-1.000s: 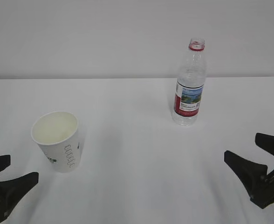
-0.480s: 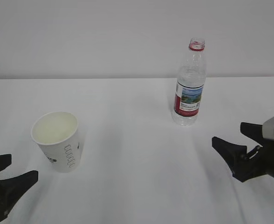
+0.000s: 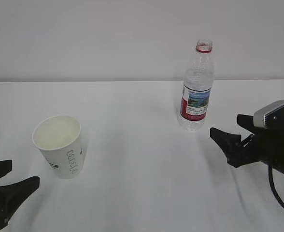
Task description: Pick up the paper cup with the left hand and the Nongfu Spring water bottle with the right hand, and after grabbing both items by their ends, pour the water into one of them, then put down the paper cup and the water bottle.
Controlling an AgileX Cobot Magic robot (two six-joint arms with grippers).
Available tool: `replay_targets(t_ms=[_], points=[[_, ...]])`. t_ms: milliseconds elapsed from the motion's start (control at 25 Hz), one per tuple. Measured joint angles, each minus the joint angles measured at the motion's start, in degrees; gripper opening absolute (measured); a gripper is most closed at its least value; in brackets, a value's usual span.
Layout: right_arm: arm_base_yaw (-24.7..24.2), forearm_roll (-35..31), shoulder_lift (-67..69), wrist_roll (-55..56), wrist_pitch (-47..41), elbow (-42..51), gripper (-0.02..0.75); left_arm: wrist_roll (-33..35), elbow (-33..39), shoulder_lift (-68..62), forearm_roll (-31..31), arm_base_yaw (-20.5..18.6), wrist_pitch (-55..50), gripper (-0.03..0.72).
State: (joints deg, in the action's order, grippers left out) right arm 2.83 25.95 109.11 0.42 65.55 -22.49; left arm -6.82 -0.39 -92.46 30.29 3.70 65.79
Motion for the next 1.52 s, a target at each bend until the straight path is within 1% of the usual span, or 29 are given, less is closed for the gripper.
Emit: replay_targets(t_ms=[640, 960, 1240, 1520], points=[[0.0, 2.28, 7.64, 2.56, 0.11, -9.38, 0.637, -0.34, 0.0, 0.0, 0.31, 0.0, 0.0, 0.591], [0.0, 6.58, 10.64, 4.67, 0.11, -14.42, 0.627, -0.34, 0.0, 0.0, 0.31, 0.0, 0.0, 0.589], [0.0, 6.71, 10.88, 4.88, 0.11, -15.54, 0.596, -0.34, 0.0, 0.0, 0.31, 0.0, 0.0, 0.589], [0.0, 6.84, 10.88, 4.88, 0.11, -15.54, 0.59, -0.34, 0.0, 0.0, 0.31, 0.0, 0.0, 0.587]])
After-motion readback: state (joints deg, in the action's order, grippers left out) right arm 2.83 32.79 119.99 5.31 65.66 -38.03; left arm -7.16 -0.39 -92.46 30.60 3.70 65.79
